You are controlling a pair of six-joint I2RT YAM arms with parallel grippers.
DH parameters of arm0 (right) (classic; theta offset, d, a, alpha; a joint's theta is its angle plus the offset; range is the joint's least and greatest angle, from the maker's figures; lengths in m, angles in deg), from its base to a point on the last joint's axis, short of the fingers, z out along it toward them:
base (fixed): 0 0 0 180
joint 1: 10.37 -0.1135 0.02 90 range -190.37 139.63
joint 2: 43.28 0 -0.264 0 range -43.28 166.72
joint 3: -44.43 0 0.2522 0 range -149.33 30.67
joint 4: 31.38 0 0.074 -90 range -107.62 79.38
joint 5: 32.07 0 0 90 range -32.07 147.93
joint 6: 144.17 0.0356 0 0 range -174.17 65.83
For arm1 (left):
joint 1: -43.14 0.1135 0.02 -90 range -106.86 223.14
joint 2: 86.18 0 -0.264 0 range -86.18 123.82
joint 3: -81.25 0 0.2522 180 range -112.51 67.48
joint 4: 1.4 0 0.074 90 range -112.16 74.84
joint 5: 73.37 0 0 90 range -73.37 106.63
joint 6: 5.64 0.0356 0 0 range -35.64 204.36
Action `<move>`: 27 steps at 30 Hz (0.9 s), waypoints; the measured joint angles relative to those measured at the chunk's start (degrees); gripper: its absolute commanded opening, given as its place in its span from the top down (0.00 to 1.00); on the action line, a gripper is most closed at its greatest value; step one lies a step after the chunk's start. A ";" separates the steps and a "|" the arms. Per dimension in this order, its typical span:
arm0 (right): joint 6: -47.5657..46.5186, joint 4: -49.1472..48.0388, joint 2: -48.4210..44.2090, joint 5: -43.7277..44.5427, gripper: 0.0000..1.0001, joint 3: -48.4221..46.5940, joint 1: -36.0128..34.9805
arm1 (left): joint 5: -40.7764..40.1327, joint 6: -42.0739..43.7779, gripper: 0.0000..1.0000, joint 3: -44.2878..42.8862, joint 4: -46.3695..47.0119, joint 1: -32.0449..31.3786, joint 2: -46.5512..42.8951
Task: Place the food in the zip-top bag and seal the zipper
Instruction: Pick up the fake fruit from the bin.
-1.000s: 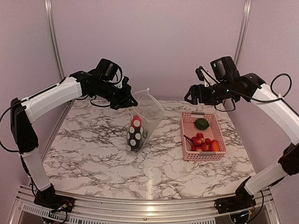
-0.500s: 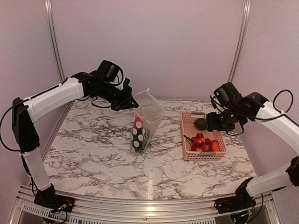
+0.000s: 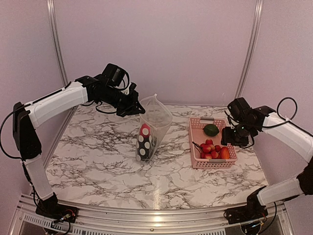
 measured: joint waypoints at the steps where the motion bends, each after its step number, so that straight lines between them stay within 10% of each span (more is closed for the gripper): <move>1: -1.03 -0.87 1.18 -0.35 0.37 -0.24 0.28 | 0.02 0.00 1.00 0.09 0.02 0.00 0.00; 27: -14.29 -8.98 37.40 -3.58 0.11 -31.45 7.69 | -1.25 0.07 1.00 0.70 -0.94 0.00 -0.50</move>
